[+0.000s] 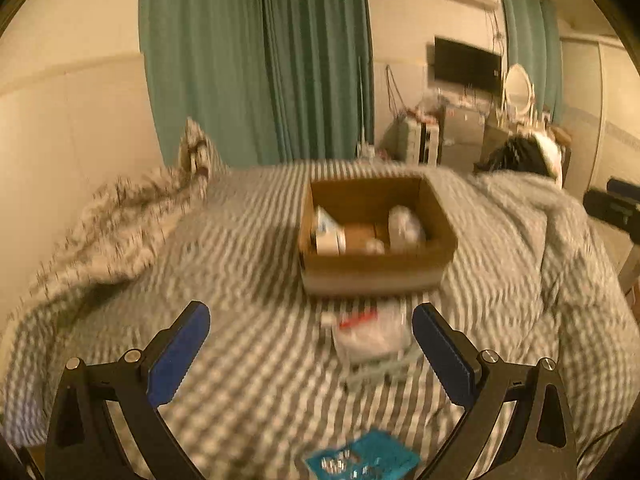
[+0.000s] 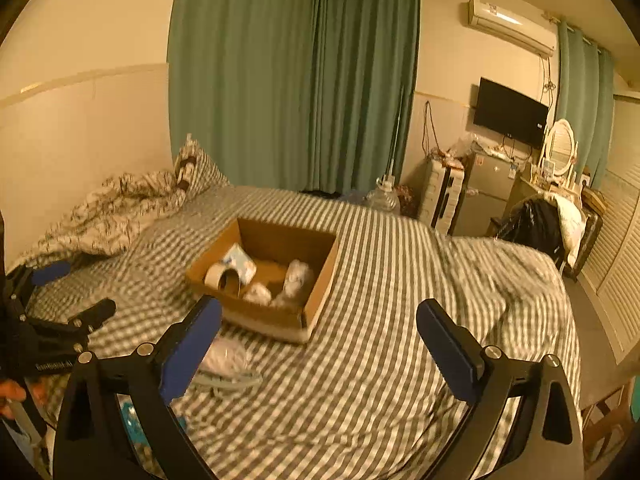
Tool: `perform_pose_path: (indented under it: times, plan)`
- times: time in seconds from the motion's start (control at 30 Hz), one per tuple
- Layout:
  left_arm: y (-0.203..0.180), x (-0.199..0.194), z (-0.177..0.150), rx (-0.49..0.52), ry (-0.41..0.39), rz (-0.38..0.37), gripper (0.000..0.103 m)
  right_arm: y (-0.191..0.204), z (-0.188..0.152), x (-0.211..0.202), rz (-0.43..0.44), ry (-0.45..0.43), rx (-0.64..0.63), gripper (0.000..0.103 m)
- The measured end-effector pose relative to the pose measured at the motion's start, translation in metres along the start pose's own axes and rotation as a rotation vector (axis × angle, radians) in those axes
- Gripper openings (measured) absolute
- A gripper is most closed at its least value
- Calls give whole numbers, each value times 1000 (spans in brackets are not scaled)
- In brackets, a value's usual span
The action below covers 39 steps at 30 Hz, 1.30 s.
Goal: Organize objects
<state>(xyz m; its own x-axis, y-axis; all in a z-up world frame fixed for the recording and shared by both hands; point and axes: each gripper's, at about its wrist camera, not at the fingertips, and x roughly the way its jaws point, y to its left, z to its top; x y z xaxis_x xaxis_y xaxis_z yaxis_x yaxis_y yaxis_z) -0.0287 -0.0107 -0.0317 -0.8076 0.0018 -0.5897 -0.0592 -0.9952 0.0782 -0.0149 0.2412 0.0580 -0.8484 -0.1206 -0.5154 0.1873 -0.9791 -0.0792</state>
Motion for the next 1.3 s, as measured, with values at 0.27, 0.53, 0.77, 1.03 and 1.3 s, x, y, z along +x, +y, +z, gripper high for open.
perform_pose_path:
  times: [0.27, 0.53, 0.77, 1.03, 1.3]
  plan:
    - [-27, 29, -84, 108, 157, -47, 103, 18, -75, 48, 21, 133, 26, 98]
    - [-49, 59, -123, 187, 337, -191, 103, 17, -112, 75, 26, 242, 72, 98]
    - [-49, 74, -122, 172, 377, -193, 78, 12, -113, 86, 13, 265, 95, 98]
    - [-50, 67, -102, 188, 332, -252, 26, 25, -120, 93, 25, 301, 66, 98]
    - [-13, 60, -54, 93, 231, -210, 8, 37, -115, 91, 47, 286, 41, 98]
